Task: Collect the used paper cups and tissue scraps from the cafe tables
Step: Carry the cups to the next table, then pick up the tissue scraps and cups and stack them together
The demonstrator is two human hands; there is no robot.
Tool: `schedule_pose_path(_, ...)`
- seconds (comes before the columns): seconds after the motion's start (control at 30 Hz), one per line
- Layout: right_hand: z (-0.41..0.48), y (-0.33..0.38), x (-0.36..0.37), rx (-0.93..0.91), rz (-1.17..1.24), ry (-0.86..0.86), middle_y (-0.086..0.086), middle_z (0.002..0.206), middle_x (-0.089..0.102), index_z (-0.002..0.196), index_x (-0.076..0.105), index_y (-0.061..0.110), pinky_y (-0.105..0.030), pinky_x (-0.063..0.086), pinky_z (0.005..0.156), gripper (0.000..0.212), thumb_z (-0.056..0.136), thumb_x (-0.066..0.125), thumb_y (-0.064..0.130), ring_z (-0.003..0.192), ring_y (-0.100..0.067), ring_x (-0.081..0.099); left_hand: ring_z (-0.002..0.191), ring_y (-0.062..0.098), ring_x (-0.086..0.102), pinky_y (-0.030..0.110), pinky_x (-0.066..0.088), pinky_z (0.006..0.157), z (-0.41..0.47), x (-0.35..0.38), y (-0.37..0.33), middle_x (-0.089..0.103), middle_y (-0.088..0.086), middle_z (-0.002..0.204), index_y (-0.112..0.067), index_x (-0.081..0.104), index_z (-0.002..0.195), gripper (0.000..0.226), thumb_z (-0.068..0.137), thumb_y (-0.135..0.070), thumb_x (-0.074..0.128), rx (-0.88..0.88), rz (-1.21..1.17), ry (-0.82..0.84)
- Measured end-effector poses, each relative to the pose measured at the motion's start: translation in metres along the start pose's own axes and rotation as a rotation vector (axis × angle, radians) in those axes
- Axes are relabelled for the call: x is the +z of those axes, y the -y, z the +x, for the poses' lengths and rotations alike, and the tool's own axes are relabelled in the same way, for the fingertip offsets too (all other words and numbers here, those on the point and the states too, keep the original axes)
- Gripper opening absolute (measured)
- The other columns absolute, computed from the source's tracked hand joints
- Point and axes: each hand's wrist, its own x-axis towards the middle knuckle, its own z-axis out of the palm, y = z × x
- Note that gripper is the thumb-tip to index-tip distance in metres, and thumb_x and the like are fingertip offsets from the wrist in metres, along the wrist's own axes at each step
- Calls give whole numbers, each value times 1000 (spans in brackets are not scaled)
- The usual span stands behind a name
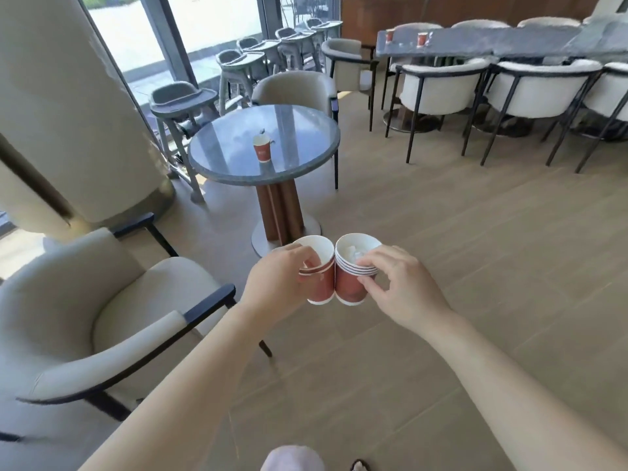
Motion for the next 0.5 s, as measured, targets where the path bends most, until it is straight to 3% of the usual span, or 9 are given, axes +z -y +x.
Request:
schedule_pose_path(0.3, 188, -65, 64, -17, 40, 42, 2, 90, 65, 86, 66, 12, -33, 46, 76, 15, 74, 70, 6, 91, -23, 57, 80, 19, 57, 35, 48, 66, 165, 24, 97, 63, -9, 88, -25, 58, 84, 10, 78, -17, 61, -103, -25, -47)
schedule_pose_path(0.5, 335, -92, 112, -39, 22, 80, 1, 96, 66, 92, 66, 12, -37, 47, 80, 16, 76, 68, 8, 96, -23, 56, 86, 20, 54, 42, 50, 68, 291, 20, 164, 61, -9, 91, -18, 55, 88, 9, 82, -12, 57, -105, -74, -62)
